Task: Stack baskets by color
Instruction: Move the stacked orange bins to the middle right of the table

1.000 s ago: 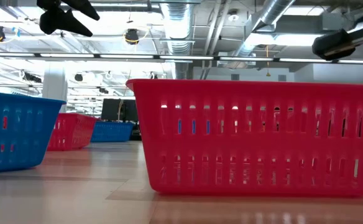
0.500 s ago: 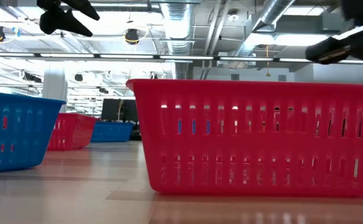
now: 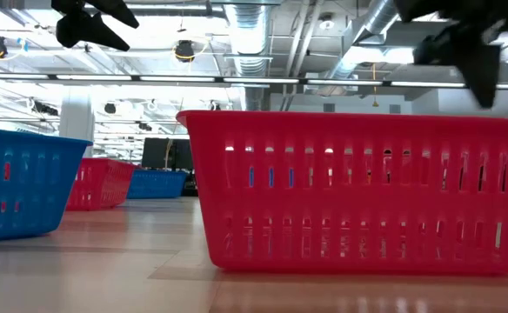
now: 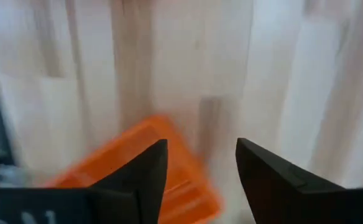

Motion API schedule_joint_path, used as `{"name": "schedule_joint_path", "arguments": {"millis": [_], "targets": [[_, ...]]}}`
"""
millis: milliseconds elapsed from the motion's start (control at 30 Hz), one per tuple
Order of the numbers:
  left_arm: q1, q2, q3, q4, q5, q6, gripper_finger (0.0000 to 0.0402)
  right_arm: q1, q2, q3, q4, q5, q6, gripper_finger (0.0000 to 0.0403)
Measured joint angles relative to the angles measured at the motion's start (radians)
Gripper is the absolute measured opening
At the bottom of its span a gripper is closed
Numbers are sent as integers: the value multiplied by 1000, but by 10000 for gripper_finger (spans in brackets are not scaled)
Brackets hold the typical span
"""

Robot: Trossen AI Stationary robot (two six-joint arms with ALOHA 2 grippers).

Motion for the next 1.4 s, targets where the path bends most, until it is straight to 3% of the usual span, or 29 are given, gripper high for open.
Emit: {"name": "schedule_joint_path", "arguments": {"millis": [167, 367, 567, 967, 1233, 1400], "targets": [[0, 0, 0, 0, 0, 10, 263, 89, -67, 1, 16, -85, 427, 211], [0, 0, 0, 1, 32, -6, 263, 297, -99, 1, 78, -151, 1133, 195], [0, 0, 0, 1, 39, -46, 263, 463, -32, 1, 139, -152, 1525, 182], [0, 0, 0, 2, 27, -46, 263, 582, 114, 1, 276, -225, 1808, 170], [0, 0, 0, 2, 23, -22, 263, 569, 135, -115, 331, -227, 1805, 170], [0, 0, 0, 2, 10, -5, 263, 493, 134, -211, 328, -222, 1643, 170]]}}
